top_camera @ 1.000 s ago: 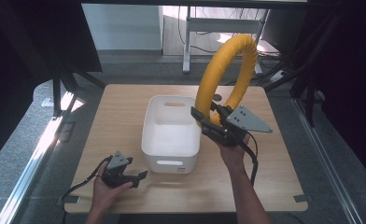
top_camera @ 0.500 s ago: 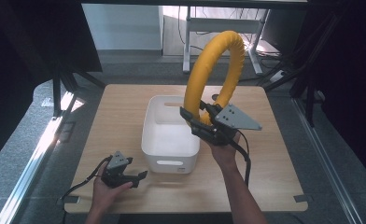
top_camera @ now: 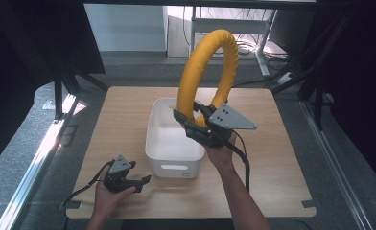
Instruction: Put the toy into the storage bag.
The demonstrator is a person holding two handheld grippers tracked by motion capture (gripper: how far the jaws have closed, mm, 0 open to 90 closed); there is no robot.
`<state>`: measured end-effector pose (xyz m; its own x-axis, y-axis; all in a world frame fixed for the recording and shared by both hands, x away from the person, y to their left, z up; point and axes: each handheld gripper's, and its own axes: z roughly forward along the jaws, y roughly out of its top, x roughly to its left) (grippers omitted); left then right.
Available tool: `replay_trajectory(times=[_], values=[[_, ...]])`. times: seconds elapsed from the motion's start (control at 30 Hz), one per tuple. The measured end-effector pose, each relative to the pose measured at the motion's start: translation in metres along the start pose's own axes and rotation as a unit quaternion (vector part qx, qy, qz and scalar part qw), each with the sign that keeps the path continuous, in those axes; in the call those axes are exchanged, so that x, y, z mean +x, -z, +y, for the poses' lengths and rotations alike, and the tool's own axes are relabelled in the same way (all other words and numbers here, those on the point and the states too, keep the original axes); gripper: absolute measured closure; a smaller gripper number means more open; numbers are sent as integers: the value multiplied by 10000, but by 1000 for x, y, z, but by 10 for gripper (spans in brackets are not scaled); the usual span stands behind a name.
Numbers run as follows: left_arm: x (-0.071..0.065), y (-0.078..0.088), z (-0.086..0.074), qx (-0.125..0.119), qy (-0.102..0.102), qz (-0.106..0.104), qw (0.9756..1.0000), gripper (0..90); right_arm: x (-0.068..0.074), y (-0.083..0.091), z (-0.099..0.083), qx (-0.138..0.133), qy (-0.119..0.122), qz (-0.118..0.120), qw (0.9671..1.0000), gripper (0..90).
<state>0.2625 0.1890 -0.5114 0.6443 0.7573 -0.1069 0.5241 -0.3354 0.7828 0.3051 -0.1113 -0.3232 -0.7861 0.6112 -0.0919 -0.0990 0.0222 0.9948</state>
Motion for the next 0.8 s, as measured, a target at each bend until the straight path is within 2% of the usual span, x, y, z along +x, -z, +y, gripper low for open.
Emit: replay_trajectory(times=[0.37, 0.8], values=[[-1, -1, 0, 2, 13, -3, 10000, 181, 18, -14, -10, 68, -52, 239, 9997, 506], [-1, -1, -1, 16, -7, -14, 10000, 182, 26, -22, -24, 149, -217, 304, 9992, 505]])
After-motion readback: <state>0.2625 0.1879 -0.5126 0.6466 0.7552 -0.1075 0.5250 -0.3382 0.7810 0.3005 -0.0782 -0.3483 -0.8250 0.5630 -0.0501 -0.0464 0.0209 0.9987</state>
